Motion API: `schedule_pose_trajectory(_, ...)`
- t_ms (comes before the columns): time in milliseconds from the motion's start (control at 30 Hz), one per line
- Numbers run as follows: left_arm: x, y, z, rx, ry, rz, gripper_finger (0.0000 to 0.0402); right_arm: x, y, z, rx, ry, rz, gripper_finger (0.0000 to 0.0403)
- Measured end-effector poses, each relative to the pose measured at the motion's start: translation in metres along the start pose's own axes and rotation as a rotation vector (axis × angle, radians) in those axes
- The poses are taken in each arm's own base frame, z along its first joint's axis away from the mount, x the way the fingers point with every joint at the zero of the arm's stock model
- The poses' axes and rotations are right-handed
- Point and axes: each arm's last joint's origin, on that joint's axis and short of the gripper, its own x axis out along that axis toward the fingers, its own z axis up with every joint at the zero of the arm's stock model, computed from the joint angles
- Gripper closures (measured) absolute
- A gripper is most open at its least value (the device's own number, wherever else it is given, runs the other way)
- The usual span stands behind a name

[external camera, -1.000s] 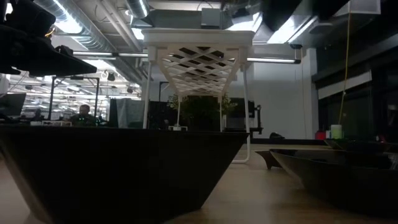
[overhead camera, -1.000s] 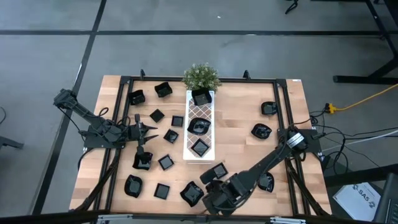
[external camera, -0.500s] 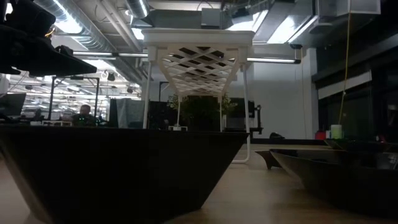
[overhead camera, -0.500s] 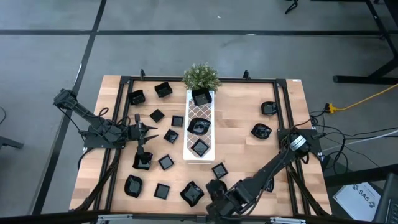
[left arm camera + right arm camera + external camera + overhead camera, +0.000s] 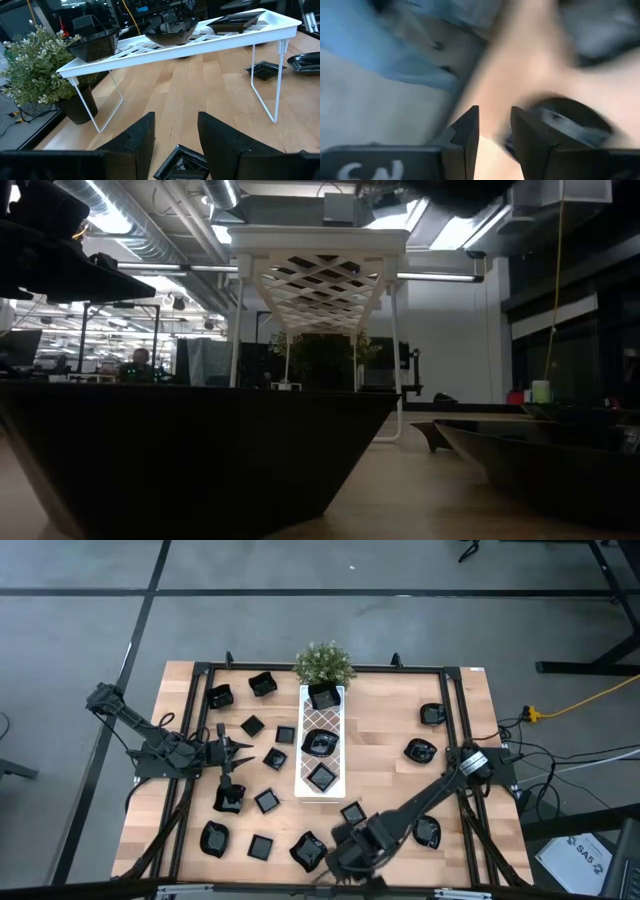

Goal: Pick & Place Mini shaped plates
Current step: Stack the square plate on top of the square plate on the shelf

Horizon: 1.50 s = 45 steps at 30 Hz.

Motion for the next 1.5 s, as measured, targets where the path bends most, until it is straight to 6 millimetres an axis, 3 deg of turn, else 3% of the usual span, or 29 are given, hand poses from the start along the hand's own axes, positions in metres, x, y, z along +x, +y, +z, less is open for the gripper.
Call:
schedule_pose_trajectory(200, 0.000, 0.000, 0.000, 0.001, 0.001, 0.000, 0.0258, -0.021, -0.018, -0.019, -0.060, 0.138, -0.269, 0.0290)
schedule_pose_trajectory(433, 0.000, 0.000, 0.000, 0.001, 0.001, 0.000, 0.0258, -0.019, -0.024, -0.046, -0.008, 0.194, -0.423, 0.0290)
schedule_pose_trajectory(800, 0.000, 0.000, 0.000, 0.003, 0.003, 0.000, 0.0258, -0.006, -0.025, -0.101, -0.155, 0.106, -0.480, 0.0290)
schedule_pose_trajectory(1033, 0.000, 0.000, 0.000, 0.001, 0.001, 0.000, 0.0258, 0.003, -0.024, -0.113, -0.223, 0.127, -0.501, 0.0290)
schedule_pose_trajectory(1233, 0.000, 0.000, 0.000, 0.001, 0.001, 0.000, 0.0258, 0.007, -0.019, -0.106, -0.251, 0.025, -0.483, 0.0290)
schedule_pose_trajectory(1500, 0.000, 0.000, 0.000, 0.001, 0.001, 0.000, 0.0258, 0.024, -0.019, -0.105, -0.238, 0.020, -0.529, 0.0290)
